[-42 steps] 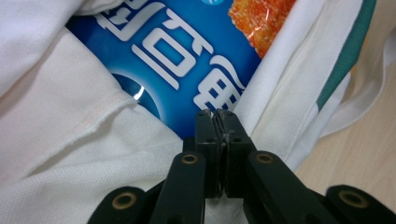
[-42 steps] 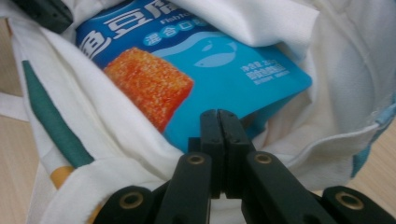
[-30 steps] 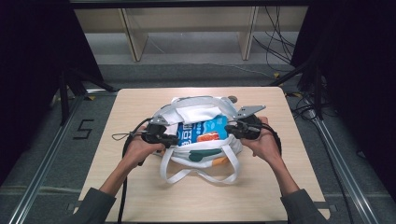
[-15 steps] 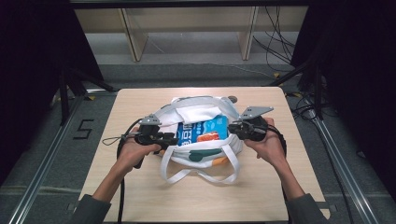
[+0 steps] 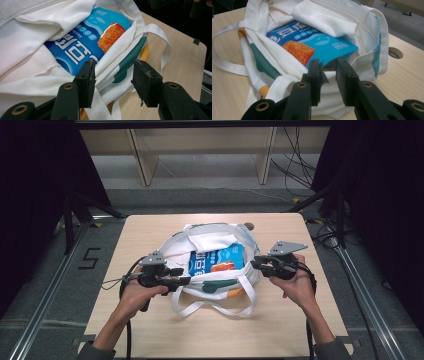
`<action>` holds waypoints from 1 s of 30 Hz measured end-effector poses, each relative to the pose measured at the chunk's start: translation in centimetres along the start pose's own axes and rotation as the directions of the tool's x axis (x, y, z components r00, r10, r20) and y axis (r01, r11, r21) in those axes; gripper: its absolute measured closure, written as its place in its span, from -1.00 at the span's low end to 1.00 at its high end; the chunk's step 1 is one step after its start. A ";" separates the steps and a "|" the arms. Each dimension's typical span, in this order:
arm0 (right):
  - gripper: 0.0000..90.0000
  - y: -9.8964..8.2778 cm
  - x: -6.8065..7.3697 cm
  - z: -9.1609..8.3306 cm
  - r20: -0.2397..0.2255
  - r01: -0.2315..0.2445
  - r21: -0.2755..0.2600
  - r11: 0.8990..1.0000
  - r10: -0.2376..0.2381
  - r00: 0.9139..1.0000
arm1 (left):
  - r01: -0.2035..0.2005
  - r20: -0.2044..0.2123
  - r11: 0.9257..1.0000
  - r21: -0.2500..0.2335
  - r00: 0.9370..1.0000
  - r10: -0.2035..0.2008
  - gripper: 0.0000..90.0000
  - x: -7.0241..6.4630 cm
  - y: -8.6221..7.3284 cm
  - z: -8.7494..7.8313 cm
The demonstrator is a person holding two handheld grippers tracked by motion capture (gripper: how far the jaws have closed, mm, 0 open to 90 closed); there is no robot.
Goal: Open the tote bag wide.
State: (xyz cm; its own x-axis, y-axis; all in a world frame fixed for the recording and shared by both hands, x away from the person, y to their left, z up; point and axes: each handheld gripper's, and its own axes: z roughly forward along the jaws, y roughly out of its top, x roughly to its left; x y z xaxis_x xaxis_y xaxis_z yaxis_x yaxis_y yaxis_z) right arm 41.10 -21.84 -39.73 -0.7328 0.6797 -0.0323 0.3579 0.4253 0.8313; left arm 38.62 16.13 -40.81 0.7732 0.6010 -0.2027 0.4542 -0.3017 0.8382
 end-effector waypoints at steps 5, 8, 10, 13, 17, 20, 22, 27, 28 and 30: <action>0.59 -0.6 -0.3 -0.7 0.004 -0.003 0.013 1.000 0.003 1.000 | 0.008 -0.005 1.000 0.007 1.000 -0.007 0.13 0.1 -0.5 -0.4; 0.56 -1.0 -0.3 -0.9 0.015 -0.012 0.007 1.000 0.012 1.000 | 0.026 -0.010 1.000 -0.006 1.000 -0.026 0.11 0.1 -0.7 -0.6; 0.53 -1.1 -0.4 -1.0 0.013 -0.006 -0.002 1.000 0.006 1.000 | 0.017 -0.014 1.000 -0.009 1.000 -0.017 0.08 0.0 -0.8 -0.7; 0.50 -1.4 -0.1 -1.1 0.016 -0.013 -0.006 1.000 0.013 1.000 | 0.014 -0.007 1.000 -0.001 1.000 -0.014 0.05 -0.2 -0.8 -0.7; 0.40 -1.5 0.2 -1.4 0.019 -0.026 -0.003 1.000 0.026 0.999 | 0.010 -0.001 1.000 0.005 1.000 -0.010 -0.01 -0.5 -1.0 -0.7; 0.35 -1.6 0.4 -1.6 0.019 -0.016 -0.008 1.000 0.016 1.000 | 0.011 -0.002 1.000 0.003 1.000 -0.011 -0.03 -0.7 -1.1 -0.9; 0.31 -1.8 0.6 -1.6 0.020 -0.012 -0.006 1.000 0.013 1.000 | 0.009 0.009 1.000 0.001 1.000 -0.009 -0.06 -0.8 -1.1 -1.1; 0.25 -2.4 0.9 -1.6 0.023 -0.022 -0.003 1.000 0.022 0.999 | -0.002 0.011 1.000 0.002 1.000 0.002 -0.11 -1.6 -1.3 -1.2; 0.24 -2.5 0.8 -1.8 0.022 -0.011 0.005 1.000 0.011 1.000 | -0.001 0.024 1.000 -0.008 1.000 0.001 -0.11 -1.7 -1.3 -1.1; 0.24 -2.7 1.0 -1.8 0.022 -0.010 -0.001 1.000 0.010 1.000 | -0.008 0.027 1.000 0.002 1.000 0.008 -0.12 -1.9 -1.2 -1.2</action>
State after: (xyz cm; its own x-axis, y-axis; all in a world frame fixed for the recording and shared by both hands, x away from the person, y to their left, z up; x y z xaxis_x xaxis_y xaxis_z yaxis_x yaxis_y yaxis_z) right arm 38.38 -23.44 -41.02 -0.7165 0.6967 -0.0360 0.3649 0.4182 0.8319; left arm 36.07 16.25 -40.87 0.7885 0.5781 -0.2100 0.4492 -0.3079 0.8387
